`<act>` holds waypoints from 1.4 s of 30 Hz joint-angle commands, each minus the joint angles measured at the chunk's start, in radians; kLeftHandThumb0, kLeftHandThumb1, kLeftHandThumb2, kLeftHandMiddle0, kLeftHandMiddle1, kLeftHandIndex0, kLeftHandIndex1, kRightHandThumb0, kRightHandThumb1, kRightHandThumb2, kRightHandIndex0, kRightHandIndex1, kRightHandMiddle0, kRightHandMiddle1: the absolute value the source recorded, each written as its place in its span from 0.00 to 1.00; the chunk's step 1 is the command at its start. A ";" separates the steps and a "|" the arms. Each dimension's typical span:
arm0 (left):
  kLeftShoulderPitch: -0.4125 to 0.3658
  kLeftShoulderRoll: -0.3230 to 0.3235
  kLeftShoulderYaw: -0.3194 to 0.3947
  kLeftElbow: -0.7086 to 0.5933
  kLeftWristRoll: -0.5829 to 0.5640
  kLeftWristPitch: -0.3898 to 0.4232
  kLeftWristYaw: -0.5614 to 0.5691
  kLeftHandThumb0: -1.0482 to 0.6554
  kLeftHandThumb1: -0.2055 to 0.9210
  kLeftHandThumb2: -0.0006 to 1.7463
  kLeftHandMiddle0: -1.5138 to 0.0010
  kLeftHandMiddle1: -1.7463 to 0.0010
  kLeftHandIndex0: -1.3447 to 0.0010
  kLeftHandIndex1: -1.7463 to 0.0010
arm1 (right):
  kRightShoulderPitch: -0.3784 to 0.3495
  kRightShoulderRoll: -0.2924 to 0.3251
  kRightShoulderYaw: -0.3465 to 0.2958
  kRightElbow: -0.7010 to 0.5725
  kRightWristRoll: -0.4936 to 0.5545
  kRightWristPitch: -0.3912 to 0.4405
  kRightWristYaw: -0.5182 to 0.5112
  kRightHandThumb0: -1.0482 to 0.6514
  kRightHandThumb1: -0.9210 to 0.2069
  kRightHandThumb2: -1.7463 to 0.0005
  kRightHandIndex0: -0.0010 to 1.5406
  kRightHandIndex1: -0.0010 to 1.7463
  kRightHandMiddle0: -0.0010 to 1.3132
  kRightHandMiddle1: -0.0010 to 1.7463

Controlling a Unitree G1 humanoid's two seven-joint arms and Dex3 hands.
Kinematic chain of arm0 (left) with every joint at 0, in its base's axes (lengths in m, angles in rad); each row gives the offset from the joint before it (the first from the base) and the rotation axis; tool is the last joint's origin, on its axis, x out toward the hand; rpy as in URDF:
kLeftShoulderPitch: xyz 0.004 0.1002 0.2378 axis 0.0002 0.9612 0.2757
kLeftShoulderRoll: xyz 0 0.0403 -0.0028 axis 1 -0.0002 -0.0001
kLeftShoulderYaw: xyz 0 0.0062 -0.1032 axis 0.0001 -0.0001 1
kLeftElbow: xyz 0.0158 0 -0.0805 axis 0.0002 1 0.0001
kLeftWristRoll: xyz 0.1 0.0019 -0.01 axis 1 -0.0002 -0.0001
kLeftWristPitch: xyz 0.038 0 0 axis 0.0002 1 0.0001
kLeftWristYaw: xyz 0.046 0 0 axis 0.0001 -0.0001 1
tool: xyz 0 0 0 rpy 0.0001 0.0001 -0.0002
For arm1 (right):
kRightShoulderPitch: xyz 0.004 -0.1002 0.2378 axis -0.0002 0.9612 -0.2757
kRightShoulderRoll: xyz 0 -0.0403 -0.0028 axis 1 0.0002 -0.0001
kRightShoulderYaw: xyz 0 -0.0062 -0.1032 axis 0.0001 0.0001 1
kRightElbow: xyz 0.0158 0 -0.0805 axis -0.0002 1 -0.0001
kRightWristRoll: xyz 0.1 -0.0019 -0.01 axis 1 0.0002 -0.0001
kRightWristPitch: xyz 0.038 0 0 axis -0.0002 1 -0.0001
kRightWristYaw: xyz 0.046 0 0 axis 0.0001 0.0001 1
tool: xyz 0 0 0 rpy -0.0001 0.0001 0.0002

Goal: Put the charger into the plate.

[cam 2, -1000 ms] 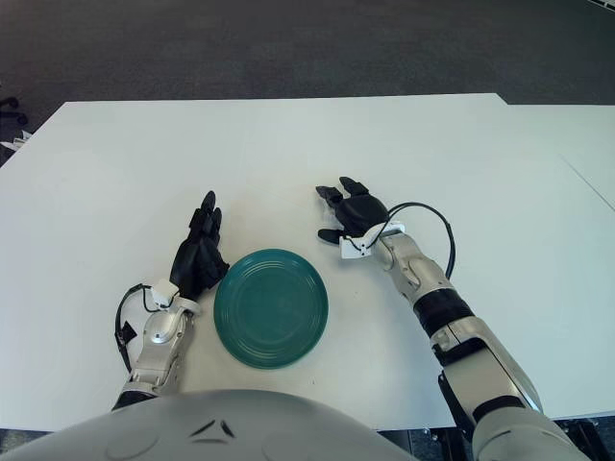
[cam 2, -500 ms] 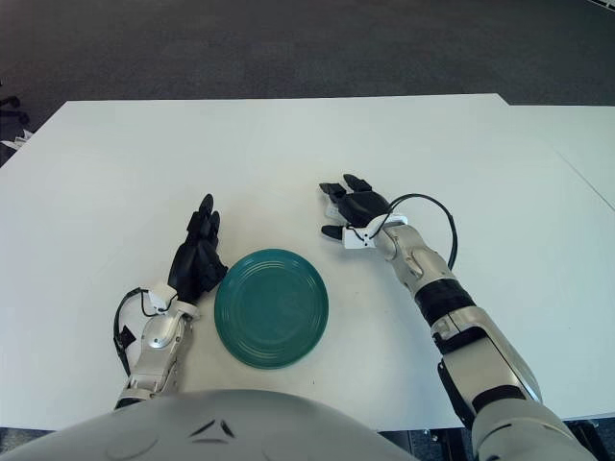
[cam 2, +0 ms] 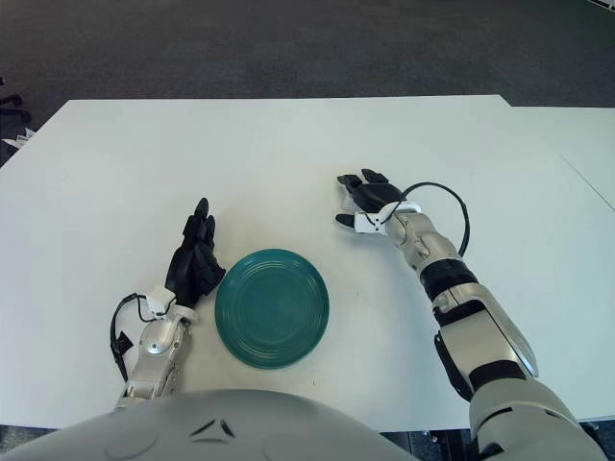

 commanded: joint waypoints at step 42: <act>-0.032 -0.041 0.090 0.163 -0.044 -0.167 0.091 0.00 1.00 0.66 1.00 1.00 0.98 0.92 | 0.051 0.023 0.048 0.195 -0.021 0.055 -0.316 0.29 0.02 0.75 0.07 0.96 0.21 0.86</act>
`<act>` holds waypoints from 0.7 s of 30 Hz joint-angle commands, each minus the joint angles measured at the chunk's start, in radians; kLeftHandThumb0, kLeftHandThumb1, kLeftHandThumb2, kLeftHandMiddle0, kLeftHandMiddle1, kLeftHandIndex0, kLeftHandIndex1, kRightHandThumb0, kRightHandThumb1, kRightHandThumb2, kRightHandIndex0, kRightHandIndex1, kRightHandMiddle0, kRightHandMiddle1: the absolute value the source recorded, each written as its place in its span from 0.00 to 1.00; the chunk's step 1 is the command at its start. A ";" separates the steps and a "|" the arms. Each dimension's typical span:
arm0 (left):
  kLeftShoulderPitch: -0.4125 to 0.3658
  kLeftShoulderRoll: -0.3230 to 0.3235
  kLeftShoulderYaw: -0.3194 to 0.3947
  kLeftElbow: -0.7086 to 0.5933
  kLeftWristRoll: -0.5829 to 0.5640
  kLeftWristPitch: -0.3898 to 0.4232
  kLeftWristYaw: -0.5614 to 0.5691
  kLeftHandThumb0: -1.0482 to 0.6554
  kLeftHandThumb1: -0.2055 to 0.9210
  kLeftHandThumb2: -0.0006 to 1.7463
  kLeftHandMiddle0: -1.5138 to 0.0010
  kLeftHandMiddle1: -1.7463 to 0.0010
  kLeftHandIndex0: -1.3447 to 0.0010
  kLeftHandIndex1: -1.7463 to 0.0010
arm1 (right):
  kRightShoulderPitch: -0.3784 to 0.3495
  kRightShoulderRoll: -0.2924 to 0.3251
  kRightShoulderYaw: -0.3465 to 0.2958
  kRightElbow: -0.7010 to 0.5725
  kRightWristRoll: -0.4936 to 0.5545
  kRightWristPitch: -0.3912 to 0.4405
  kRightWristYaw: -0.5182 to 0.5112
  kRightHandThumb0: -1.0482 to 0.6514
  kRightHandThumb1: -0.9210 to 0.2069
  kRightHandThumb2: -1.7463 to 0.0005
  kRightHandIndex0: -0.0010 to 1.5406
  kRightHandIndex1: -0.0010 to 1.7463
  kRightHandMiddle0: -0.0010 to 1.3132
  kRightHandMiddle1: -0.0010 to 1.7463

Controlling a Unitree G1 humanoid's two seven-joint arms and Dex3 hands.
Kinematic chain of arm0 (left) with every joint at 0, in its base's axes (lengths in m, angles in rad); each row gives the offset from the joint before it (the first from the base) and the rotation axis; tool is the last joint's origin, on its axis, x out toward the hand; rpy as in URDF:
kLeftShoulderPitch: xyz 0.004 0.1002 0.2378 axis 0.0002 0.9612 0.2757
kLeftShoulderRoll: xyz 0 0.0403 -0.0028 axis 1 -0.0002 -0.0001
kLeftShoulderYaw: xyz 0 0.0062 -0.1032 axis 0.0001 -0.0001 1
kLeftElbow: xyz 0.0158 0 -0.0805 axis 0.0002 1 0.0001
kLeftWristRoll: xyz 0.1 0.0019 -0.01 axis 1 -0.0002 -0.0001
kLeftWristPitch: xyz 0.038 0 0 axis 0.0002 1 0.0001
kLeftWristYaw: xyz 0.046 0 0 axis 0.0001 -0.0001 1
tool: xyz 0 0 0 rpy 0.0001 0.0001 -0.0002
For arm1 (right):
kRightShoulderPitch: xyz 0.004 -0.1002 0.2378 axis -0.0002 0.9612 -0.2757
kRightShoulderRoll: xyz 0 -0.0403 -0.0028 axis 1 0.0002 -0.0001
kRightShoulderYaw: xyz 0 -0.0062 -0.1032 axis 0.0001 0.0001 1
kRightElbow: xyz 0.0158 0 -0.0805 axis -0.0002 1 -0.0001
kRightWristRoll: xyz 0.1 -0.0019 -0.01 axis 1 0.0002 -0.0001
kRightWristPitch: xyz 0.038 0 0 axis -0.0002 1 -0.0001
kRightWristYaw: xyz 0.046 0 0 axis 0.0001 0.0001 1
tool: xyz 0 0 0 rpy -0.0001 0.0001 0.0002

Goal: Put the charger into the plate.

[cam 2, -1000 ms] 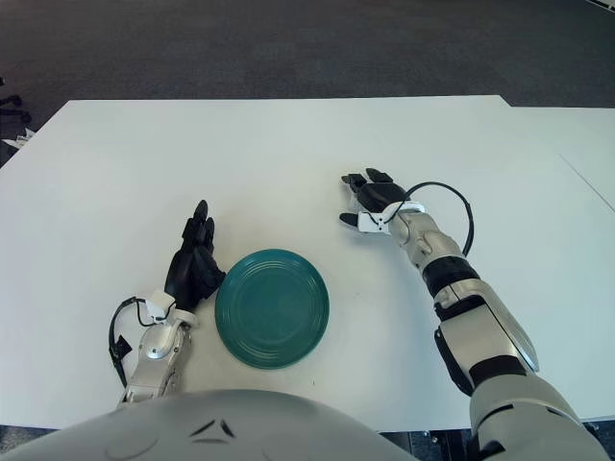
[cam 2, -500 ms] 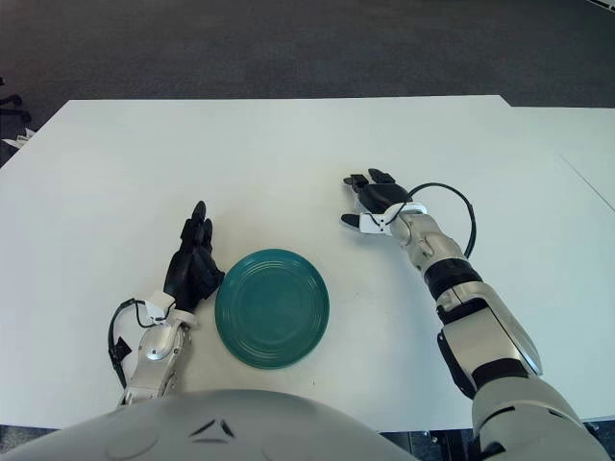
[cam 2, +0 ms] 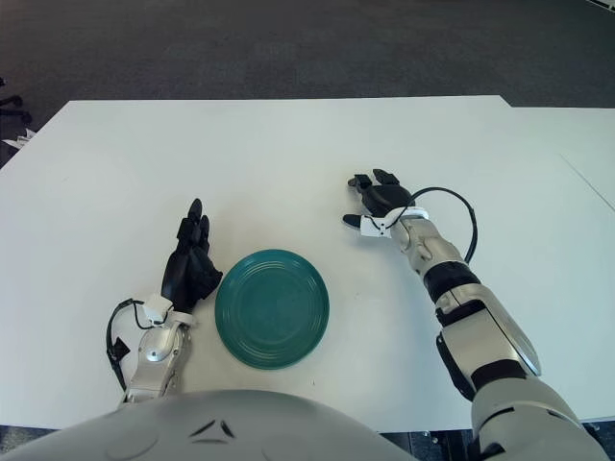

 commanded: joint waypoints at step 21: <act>-0.019 -0.054 0.043 0.160 0.000 -0.148 0.142 0.00 1.00 0.68 0.93 0.99 1.00 0.75 | 0.009 0.008 0.026 0.176 0.002 -0.048 -0.179 0.37 0.30 0.44 0.43 1.00 0.32 1.00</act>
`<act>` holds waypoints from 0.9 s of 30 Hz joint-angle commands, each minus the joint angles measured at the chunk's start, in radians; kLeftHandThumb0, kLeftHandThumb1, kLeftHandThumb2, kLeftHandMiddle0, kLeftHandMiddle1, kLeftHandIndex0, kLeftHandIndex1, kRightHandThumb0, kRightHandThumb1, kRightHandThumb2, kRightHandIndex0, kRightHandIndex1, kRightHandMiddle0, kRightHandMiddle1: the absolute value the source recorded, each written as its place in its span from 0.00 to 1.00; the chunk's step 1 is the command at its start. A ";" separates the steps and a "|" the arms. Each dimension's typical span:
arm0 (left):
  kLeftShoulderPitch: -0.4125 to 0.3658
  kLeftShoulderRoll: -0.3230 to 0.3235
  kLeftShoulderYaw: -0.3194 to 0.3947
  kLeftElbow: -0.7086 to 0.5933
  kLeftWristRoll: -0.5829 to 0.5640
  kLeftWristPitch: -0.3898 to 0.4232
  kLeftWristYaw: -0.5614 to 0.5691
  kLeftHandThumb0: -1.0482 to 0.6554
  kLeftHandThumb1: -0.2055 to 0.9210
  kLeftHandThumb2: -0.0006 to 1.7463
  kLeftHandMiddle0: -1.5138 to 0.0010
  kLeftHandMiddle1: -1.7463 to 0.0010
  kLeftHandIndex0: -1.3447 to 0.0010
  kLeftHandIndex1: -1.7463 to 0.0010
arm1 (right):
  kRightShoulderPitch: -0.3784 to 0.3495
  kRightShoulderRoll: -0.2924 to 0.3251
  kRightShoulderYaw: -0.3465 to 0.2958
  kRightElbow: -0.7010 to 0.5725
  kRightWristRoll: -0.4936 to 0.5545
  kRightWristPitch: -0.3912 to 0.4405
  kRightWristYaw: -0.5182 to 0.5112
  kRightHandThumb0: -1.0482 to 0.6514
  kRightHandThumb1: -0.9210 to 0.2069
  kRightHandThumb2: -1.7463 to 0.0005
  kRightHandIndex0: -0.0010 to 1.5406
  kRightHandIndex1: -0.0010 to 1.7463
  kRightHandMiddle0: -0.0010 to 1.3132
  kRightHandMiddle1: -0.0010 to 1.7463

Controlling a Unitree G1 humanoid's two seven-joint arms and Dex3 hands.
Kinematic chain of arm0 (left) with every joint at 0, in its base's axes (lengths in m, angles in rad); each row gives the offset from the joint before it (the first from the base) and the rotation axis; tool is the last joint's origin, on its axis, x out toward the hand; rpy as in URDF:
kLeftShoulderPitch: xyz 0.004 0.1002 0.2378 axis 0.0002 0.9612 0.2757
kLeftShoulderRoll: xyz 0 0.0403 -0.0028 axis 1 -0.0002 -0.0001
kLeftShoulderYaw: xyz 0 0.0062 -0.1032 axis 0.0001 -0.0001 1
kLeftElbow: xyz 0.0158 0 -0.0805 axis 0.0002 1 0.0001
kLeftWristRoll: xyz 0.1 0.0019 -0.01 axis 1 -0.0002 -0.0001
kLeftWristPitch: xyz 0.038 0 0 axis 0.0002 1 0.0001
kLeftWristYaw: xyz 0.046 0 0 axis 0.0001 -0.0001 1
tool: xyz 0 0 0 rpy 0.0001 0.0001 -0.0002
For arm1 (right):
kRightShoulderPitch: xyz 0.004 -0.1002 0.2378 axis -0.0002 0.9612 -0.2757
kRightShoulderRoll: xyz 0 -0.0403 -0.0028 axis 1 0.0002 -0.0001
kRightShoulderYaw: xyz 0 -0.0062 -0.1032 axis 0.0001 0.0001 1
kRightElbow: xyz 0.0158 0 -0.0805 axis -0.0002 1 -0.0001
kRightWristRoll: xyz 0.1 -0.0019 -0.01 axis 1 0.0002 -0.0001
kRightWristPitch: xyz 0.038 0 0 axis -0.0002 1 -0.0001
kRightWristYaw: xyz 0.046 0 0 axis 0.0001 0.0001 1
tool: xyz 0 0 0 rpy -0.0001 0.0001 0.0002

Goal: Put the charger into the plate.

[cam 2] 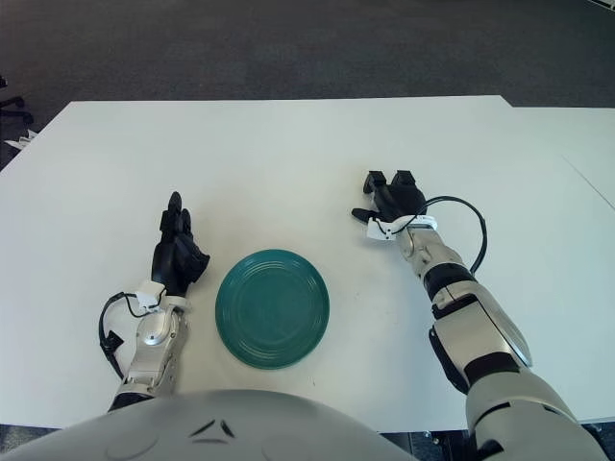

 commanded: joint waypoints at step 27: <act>0.022 -0.059 0.021 0.116 -0.030 -0.030 0.038 0.00 1.00 0.69 0.90 1.00 1.00 0.70 | 0.034 -0.001 0.038 0.077 -0.015 -0.041 -0.119 0.35 0.47 0.30 0.59 1.00 0.42 1.00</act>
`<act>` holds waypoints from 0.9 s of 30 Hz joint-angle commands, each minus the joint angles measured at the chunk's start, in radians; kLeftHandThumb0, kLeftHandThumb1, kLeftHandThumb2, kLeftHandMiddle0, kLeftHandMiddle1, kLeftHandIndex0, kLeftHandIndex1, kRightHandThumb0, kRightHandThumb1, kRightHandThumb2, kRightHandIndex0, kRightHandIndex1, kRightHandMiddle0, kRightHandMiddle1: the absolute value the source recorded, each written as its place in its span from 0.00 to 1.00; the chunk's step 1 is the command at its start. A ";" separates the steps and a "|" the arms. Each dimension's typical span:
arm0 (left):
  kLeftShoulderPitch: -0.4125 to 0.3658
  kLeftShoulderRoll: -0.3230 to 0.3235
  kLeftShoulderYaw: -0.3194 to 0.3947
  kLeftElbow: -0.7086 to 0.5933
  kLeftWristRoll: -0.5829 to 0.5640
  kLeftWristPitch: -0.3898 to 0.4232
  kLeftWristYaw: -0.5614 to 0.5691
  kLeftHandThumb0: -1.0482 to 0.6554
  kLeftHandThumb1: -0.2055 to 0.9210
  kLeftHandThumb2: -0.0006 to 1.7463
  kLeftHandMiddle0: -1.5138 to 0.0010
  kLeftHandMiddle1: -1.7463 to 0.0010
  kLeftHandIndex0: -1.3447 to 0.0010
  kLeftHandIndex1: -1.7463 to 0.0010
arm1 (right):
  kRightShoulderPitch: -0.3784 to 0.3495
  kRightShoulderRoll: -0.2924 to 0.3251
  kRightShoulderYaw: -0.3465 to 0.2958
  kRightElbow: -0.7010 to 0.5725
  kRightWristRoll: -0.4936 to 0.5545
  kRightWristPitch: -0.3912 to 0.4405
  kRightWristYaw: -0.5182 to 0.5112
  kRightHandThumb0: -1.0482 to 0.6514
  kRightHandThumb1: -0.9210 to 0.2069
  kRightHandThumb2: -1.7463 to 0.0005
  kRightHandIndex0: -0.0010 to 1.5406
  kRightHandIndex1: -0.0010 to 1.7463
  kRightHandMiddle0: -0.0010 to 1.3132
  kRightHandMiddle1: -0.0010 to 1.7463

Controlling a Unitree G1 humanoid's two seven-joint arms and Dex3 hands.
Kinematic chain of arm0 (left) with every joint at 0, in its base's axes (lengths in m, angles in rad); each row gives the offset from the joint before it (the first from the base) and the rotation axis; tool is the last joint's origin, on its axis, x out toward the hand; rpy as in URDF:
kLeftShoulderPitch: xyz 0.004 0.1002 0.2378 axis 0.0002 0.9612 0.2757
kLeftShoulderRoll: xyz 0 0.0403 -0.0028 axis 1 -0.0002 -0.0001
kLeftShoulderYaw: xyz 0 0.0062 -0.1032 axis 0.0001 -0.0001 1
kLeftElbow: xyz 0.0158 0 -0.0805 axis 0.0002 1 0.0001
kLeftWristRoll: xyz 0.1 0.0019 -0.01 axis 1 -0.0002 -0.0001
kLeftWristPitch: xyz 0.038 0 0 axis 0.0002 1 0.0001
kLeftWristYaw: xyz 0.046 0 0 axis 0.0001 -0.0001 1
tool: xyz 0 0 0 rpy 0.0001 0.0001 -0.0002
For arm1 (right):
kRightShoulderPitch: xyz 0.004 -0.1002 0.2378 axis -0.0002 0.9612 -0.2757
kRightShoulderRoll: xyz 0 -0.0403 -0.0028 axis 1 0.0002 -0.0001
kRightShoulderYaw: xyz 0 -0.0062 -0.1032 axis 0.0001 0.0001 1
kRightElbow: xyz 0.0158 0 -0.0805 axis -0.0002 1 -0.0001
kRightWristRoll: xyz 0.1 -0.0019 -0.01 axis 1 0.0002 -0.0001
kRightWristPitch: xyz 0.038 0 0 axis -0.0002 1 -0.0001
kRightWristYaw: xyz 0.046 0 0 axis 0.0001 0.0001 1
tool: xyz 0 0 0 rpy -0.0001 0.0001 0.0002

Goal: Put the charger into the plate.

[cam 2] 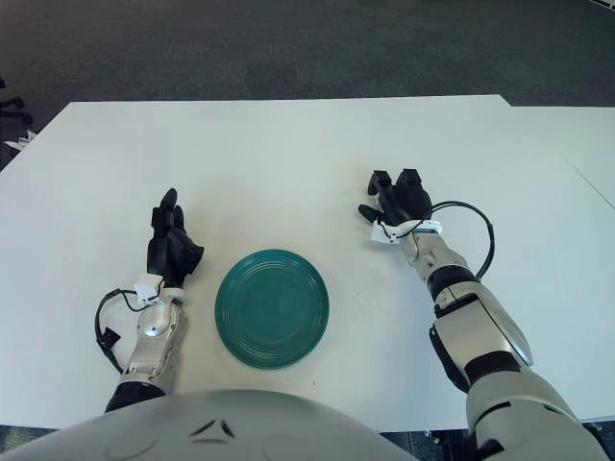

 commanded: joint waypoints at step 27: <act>0.050 -0.013 0.022 0.089 -0.034 -0.001 -0.062 0.00 1.00 0.69 0.93 1.00 1.00 0.68 | -0.060 -0.059 -0.021 -0.181 0.003 -0.102 0.072 0.33 0.55 0.23 0.69 1.00 0.48 1.00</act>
